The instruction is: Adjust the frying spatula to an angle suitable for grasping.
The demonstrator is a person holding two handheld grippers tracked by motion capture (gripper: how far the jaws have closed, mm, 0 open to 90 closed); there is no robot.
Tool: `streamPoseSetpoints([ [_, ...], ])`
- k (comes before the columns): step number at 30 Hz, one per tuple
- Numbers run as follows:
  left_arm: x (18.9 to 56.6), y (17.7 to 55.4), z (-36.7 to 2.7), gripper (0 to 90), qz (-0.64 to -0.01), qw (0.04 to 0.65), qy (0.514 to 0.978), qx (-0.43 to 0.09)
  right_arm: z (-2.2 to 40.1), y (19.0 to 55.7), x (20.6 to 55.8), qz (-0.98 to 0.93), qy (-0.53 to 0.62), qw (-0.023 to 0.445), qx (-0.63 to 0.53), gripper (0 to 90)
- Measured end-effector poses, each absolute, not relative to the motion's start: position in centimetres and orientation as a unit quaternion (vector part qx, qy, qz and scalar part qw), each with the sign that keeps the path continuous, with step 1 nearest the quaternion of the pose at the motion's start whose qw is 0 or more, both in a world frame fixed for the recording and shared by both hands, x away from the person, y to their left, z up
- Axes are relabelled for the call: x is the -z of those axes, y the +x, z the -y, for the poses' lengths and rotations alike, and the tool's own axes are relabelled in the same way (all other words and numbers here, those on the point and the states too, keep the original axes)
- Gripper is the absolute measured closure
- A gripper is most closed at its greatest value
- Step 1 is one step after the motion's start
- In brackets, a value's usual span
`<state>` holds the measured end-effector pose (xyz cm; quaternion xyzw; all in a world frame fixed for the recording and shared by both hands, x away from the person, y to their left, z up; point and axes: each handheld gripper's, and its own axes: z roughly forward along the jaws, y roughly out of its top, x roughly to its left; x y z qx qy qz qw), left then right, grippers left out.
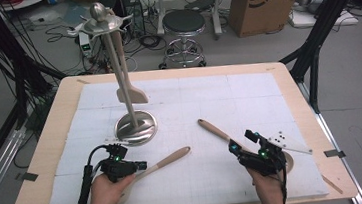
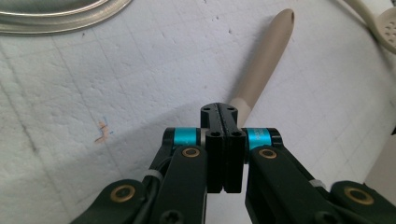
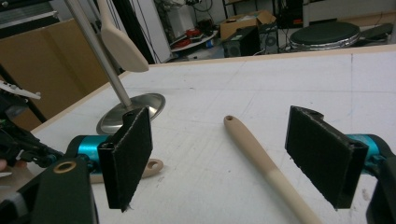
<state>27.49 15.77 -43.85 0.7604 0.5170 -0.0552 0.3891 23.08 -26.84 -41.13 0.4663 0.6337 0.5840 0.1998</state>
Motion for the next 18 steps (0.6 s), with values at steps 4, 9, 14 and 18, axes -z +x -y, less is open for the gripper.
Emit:
streamPoseSetpoints([
  [4,43.79,27.48,-16.11,84.8,-0.515,0.391,0.76,0.065,26.68,23.1,41.15,-0.635,0.466,0.199,-0.583,22.4],
  [9,43.79,27.25,-16.18,76.5,-0.512,0.391,0.761,0.074,26.69,23.12,41.18,-0.635,0.466,0.2,-0.583,22.4],
  [14,43.9,27.16,-16.29,71.6,-0.509,0.38,0.769,0.072,26.66,23.17,41.22,-0.636,0.463,0.201,-0.583,22.4],
  [18,44.02,26.97,-16.1,69.6,-0.503,0.373,0.777,0.066,26.67,23.14,41.21,-0.635,0.465,0.2,-0.583,22.4],
])
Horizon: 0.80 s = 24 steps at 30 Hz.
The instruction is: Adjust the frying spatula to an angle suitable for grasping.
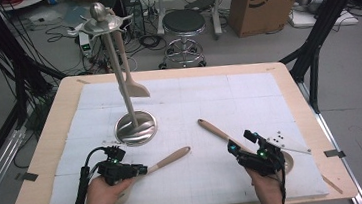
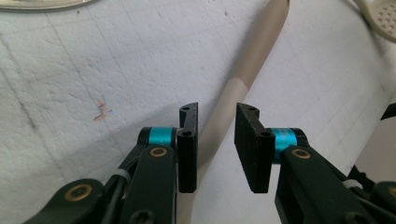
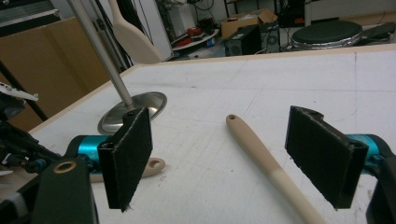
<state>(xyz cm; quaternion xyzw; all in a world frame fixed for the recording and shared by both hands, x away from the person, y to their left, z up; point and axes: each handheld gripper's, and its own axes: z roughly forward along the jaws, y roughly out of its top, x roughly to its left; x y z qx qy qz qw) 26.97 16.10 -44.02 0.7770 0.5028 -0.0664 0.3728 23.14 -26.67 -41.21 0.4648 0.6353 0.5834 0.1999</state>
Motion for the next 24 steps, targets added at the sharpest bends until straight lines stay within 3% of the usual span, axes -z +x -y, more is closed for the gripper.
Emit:
streamPoseSetpoints([
  [24,44.4,26.92,-15.53,65.5,-0.498,0.358,0.788,0.059,26.52,23.24,41.24,-0.637,0.463,0.199,-0.583,22.4],
])
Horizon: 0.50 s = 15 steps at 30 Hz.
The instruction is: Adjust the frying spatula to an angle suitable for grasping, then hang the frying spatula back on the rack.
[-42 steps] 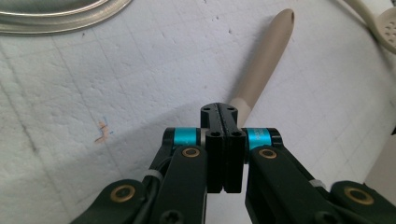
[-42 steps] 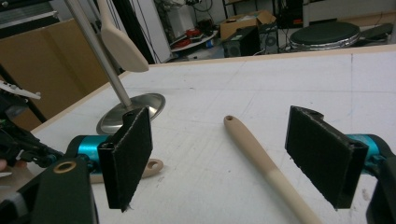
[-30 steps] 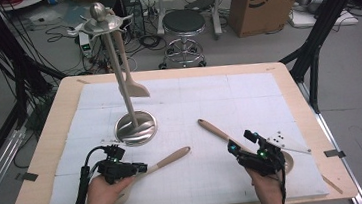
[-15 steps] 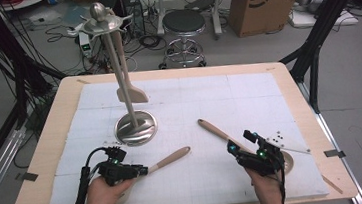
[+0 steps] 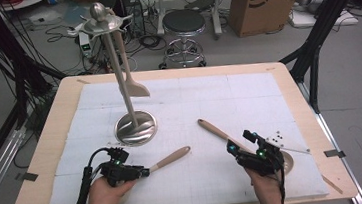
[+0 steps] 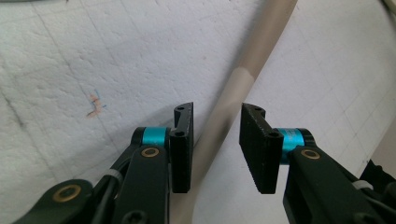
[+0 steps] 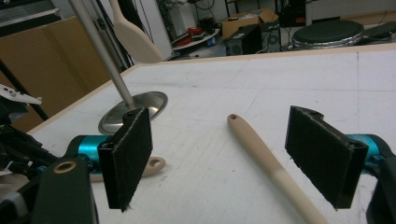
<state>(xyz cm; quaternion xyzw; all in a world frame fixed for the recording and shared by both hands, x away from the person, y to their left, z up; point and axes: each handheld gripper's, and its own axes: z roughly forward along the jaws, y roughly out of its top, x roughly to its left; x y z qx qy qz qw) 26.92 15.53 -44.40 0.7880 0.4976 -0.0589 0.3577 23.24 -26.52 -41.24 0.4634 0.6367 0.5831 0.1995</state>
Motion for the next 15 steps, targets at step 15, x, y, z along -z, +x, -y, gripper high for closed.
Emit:
streamPoseSetpoints([
  [15,44.2,26.1,-14.4,63.1,-0.457,0.338,0.823,0.004,26.8,22.9,41.1,-0.633,0.467,0.2,-0.584,22.4],
])
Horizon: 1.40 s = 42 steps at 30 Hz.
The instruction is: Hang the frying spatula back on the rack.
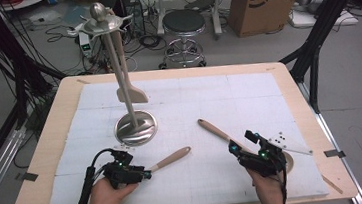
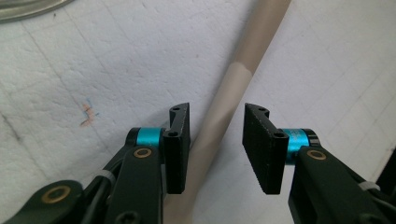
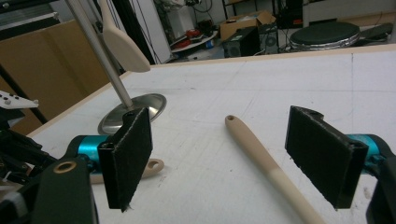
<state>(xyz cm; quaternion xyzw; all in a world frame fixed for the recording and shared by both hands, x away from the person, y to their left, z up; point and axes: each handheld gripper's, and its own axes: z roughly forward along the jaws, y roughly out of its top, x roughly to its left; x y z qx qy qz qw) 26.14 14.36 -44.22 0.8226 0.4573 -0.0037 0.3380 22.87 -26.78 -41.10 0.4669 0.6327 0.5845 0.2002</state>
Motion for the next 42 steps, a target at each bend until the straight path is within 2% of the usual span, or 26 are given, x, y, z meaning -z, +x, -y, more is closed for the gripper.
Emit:
streamPoseSetpoints([
  [3,44.2,25.9,-14.1,68.0,-0.455,0.33,0.827,-0.014,26.6,22.9,41.1,-0.635,0.465,0.199,-0.584,22.4],
  [11,44.2,26.0,-14.1,68.8,-0.459,0.33,0.825,-0.011,26.5,23.0,41.1,-0.635,0.463,0.199,-0.585,22.4],
  [17,44.5,26.2,-14.9,70.6,-0.473,0.356,0.806,0.009,26.5,23.1,41.1,-0.635,0.464,0.197,-0.585,22.4],
  [26,44.6,26.1,-14.9,70.1,-0.465,0.356,0.81,0.006,26.5,23.1,41.2,-0.634,0.466,0.196,-0.585,22.4],
  [33,44.9,25.2,-14.6,66.1,-0.408,0.367,0.835,-0.041,26.6,23.1,41.1,-0.633,0.465,0.198,-0.587,22.4],
  [42,44.8,25.1,-14.4,67.6,-0.411,0.359,0.836,-0.051,26.4,23.2,41.2,-0.632,0.466,0.195,-0.587,22.4],
])
